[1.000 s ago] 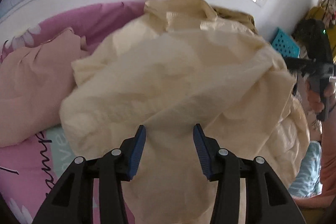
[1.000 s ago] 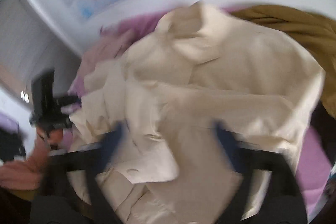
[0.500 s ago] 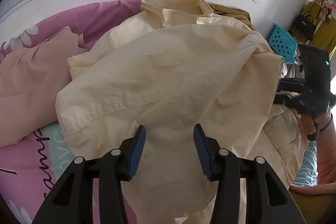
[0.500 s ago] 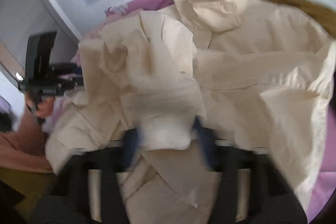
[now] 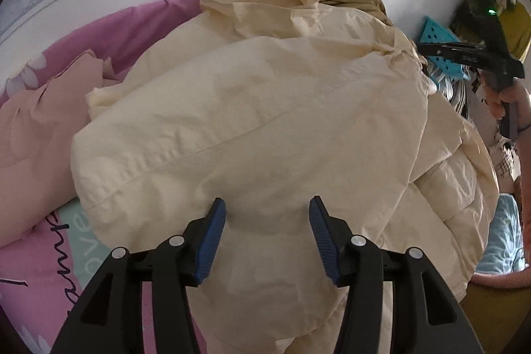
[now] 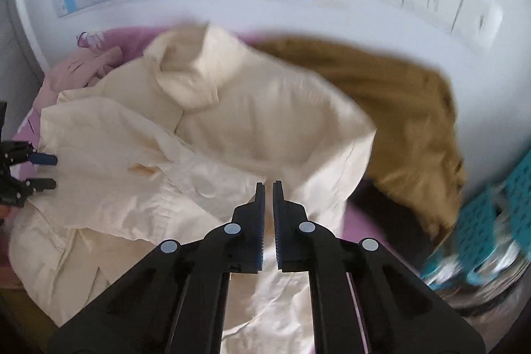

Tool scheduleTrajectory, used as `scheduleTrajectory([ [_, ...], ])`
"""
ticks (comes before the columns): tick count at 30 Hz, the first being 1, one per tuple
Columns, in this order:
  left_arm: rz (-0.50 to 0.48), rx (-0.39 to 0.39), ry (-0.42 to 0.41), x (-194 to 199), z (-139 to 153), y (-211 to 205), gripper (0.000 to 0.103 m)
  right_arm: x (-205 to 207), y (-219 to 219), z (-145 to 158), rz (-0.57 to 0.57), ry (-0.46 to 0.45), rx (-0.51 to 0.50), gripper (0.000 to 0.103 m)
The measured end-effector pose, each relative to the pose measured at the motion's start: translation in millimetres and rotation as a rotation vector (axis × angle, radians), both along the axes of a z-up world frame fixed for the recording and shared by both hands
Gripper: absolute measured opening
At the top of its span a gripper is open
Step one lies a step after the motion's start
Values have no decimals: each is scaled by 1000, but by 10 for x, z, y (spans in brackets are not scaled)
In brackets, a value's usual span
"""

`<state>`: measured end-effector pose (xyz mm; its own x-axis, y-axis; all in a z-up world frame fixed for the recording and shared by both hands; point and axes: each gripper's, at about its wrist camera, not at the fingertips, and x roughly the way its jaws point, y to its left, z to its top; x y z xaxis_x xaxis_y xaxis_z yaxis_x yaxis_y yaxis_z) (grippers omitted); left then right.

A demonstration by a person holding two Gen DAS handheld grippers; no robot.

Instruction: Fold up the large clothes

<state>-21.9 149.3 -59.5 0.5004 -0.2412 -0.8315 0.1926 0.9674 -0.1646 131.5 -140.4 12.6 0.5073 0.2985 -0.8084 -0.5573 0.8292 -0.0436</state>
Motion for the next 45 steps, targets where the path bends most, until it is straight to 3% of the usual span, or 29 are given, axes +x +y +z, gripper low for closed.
scheduleTrajectory([
  [2, -6, -18, -21, -12, 59, 16, 52, -42, -72, -22, -12, 11, 71, 62],
  [4, 5, -23, -40, -7, 118, 56, 52, -164, -120, 44, 12, 18, 197, 74],
  [6, 25, -35, -63, 27, 191, 129, 53, -230, -125, 77, 43, 34, 240, 74],
  [9, 60, -50, -87, 92, 248, 236, 53, -206, 9, -66, 44, 77, 197, 76],
  [10, 75, -50, -91, 125, 251, 270, 53, -195, 59, -134, 43, 86, 178, 69],
  [11, 89, -45, -94, 161, 241, 300, 53, -163, 101, -217, 53, 105, 175, 51],
  [12, 108, -37, -93, 210, 225, 315, 53, -135, 105, -274, 60, 125, 176, 42],
  [13, 118, -41, -88, 247, 209, 342, 53, -131, 116, -301, 54, 125, 172, 11],
  [14, 122, -55, -80, 290, 190, 360, 53, -126, 130, -320, 53, 114, 162, 5],
  [19, 109, -16, -97, 354, 149, 267, 53, -167, 28, -173, 14, 29, 188, 5],
  [22, 88, 37, -100, 419, 77, 142, 57, -62, -30, -377, -28, 79, 167, 5],
  [27, 88, 41, -88, 491, -14, 131, 58, -23, -65, -602, -70, 130, 147, 10],
  [31, 89, 51, -98, 488, 22, 129, 58, -66, -160, -492, -104, 131, 155, 31],
  [33, 88, 48, -102, 485, 45, 130, 58, -126, -220, -351, -117, 82, 174, 32],
  [39, 64, 52, -142, 451, 151, 73, 59, -361, -83, 54, -60, -42, 251, 40],
  [45, 58, 74, -143, 525, 152, 12, 59, -209, 411, -147, 43, -9, 200, 38],
])
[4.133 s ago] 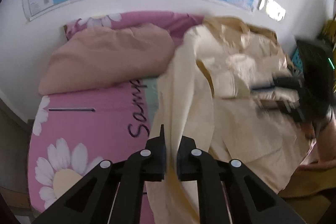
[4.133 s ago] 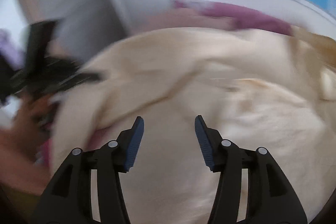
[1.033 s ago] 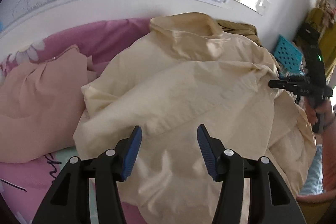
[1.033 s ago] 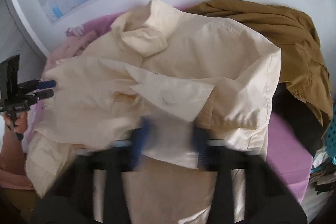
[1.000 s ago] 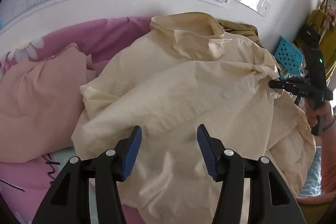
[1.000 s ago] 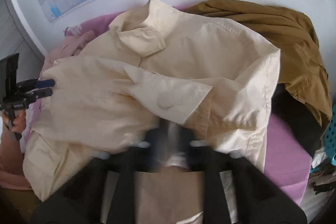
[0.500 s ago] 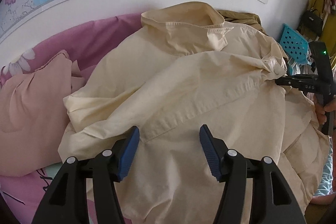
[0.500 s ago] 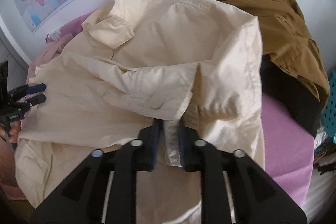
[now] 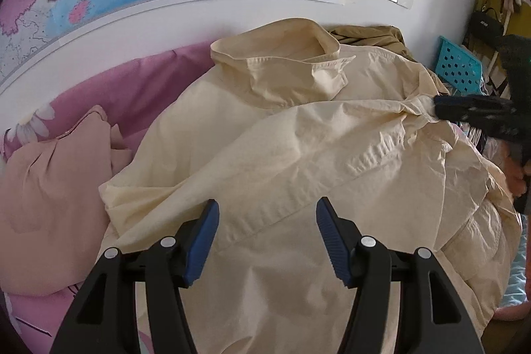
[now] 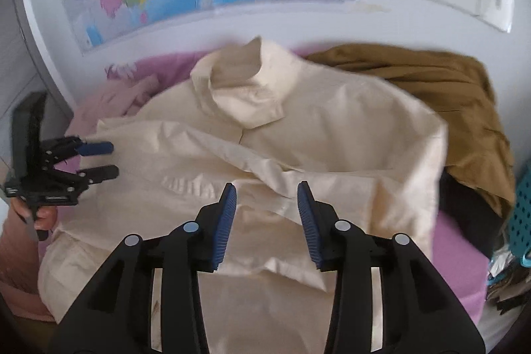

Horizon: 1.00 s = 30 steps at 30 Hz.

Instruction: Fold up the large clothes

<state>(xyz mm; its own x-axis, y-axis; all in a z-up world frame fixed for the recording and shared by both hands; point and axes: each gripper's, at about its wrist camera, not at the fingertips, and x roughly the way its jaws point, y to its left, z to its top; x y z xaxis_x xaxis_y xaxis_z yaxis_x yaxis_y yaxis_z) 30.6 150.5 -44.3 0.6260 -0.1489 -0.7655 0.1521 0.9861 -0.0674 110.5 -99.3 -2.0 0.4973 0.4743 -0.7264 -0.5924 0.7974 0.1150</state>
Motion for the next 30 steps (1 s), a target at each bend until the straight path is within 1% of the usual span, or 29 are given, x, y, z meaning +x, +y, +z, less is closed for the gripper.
scheduleTrajectory([
  [1, 2, 0, 2, 14, -6, 0, 59, 60, 37, -65, 5, 16, -8, 38],
  [3, 6, -8, 4, 45, -10, 14, 59, 193, 74, -205, -12, 38, -30, 33],
  [5, 13, -12, 9, 76, -19, 32, 62, 340, 46, -354, -41, 92, -35, 15],
  [7, 23, -15, 12, 114, -22, 70, 63, 403, 2, -440, -56, 106, -47, 6],
  [9, 29, -23, 16, 164, -32, 106, 63, 441, -25, -514, -51, 110, -61, 3],
  [13, 44, -70, 55, 302, -117, 190, 64, 468, -67, -635, -43, 112, -69, 1],
  [16, 52, -46, 79, 387, -231, 184, 64, 459, -121, -624, -52, 132, -45, 1],
  [18, 55, -38, 87, 394, -260, 184, 64, 442, -152, -564, -56, 147, -32, 5],
  [19, 54, -28, 80, 375, -238, 175, 64, 414, -164, -508, -55, 146, -21, 14],
  [20, 53, -22, 74, 365, -221, 173, 64, 350, -199, -409, -60, 124, -1, 33],
  [21, 53, -15, 66, 338, -190, 172, 64, 307, -219, -338, -57, 100, 16, 41],
  [22, 50, -11, 60, 316, -167, 171, 64, 233, -229, -242, -42, 66, 36, 46],
  [24, 40, -5, 40, 251, -101, 159, 65, 116, -210, -110, -9, 25, 56, 46],
  [26, 32, 3, 27, 213, -57, 130, 65, 53, -130, -67, 27, 15, 51, 45],
  [30, 22, 17, 22, 193, -40, 58, 65, 124, 61, -239, 48, 43, -14, 44],
])
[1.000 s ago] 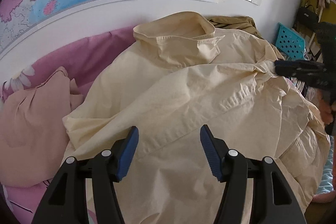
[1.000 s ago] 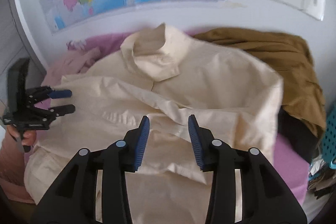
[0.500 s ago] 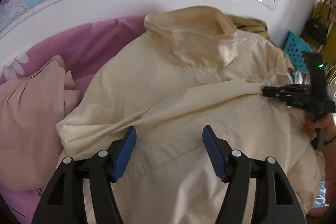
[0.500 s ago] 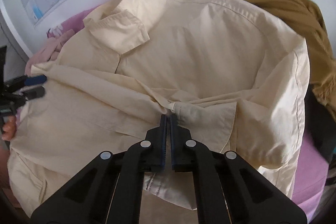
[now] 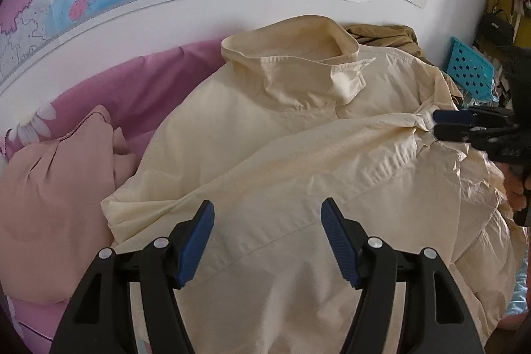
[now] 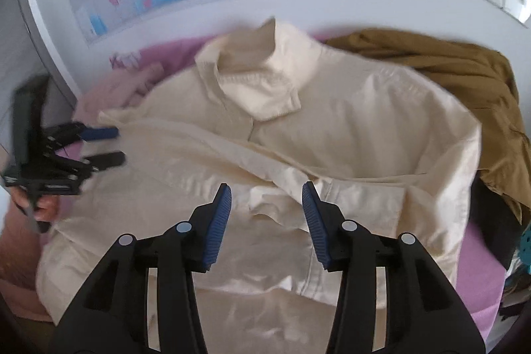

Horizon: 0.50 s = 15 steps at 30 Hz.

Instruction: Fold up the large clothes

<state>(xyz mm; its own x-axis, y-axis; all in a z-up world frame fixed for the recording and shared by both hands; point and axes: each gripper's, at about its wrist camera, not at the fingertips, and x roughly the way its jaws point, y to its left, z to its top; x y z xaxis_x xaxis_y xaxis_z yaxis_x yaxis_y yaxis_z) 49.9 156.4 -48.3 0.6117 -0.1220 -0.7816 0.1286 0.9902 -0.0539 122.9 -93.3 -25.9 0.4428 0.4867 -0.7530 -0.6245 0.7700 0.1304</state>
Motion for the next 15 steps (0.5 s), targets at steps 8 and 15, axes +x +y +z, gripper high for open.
scheduleTrajectory([
  [8, 3, 6, 43, 83, -159, 9, 65, 312, 18, -431, -63, 107, -23, 25],
  [15, 21, 27, 36, -26, -96, 13, 66, -10, -160, -41, -28, 39, 31, 45],
])
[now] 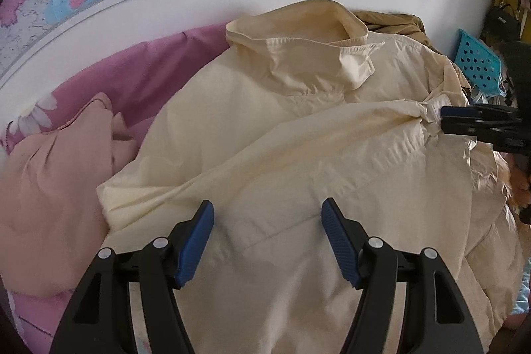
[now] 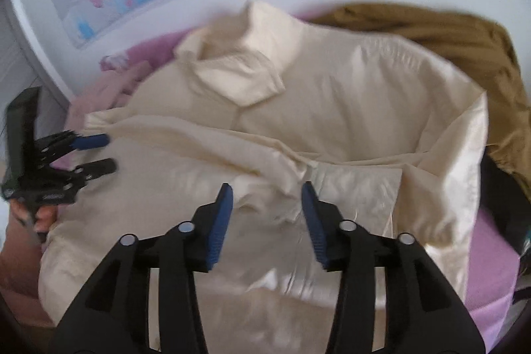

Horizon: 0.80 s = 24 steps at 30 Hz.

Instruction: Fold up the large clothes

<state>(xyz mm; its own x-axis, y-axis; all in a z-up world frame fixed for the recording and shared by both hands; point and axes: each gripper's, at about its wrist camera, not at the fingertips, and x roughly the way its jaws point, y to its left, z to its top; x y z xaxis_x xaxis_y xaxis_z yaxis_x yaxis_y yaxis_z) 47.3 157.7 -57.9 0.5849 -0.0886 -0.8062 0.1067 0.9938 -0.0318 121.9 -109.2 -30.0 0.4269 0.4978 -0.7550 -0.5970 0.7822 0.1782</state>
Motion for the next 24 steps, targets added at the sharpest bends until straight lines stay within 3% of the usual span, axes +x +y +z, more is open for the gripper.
scheduleTrajectory([
  [4, -12, -18, -17, -226, 71, -7, 68, -208, -26, 33, 68, 11, -10, 45],
  [7, -27, -17, -7, -405, 34, -35, 68, -197, 0, -170, 62, 46, -70, 40],
  [10, -27, 7, 10, -500, -66, -44, 69, -96, 9, -395, 35, 94, -70, 39],
  [16, -20, 48, 23, -548, -176, -80, 72, -107, 65, -351, 21, 85, -69, 40],
  [18, -3, 45, 16, -579, -156, -60, 72, -137, 35, -305, 16, 97, -36, 47],
  [20, 14, 49, -3, -651, -108, -35, 72, -203, -62, -207, 25, 109, 27, 62],
  [24, 35, 23, -35, -865, -2, 51, 72, -378, -273, -18, 11, 73, 65, 63],
])
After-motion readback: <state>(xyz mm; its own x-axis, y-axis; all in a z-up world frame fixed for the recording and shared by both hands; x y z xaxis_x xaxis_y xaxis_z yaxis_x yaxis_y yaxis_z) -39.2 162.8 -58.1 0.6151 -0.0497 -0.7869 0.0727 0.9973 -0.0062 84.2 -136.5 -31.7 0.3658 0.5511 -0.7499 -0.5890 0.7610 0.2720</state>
